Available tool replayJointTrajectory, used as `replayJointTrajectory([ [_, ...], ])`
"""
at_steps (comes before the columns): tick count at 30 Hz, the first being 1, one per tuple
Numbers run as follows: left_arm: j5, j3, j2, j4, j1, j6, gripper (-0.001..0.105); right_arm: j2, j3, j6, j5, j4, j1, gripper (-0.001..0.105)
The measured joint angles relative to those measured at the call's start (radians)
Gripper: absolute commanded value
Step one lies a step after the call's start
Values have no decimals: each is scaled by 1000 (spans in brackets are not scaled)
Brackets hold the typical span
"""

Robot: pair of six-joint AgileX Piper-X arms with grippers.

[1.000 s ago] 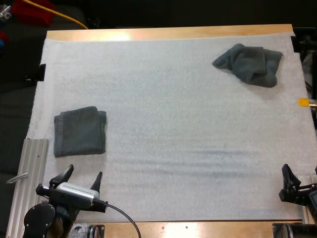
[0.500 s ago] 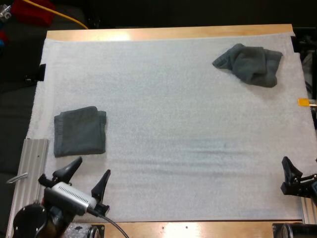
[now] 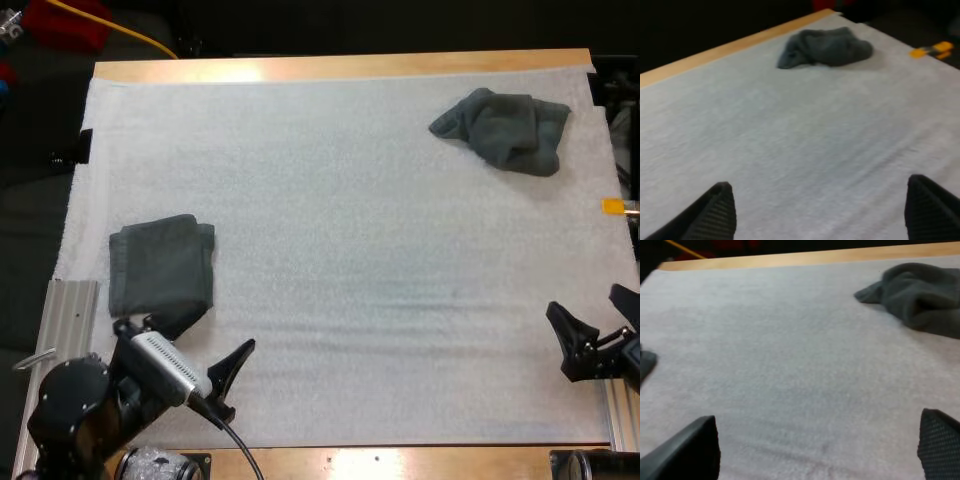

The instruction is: Pick towel from pile, fold and stack

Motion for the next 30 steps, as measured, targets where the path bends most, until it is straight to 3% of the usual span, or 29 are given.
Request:
replayJointTrajectory([
  [7,20,-32,39,-32,-81,3,67,80,0,2,-20,-24,0,78],
  [13,8,-32,76,-42,-87,3,67,170,0,36,40,-99,0,78],
  [30,6,-32,107,-72,-87,3,67,568,-1,339,97,-455,0,78],
])
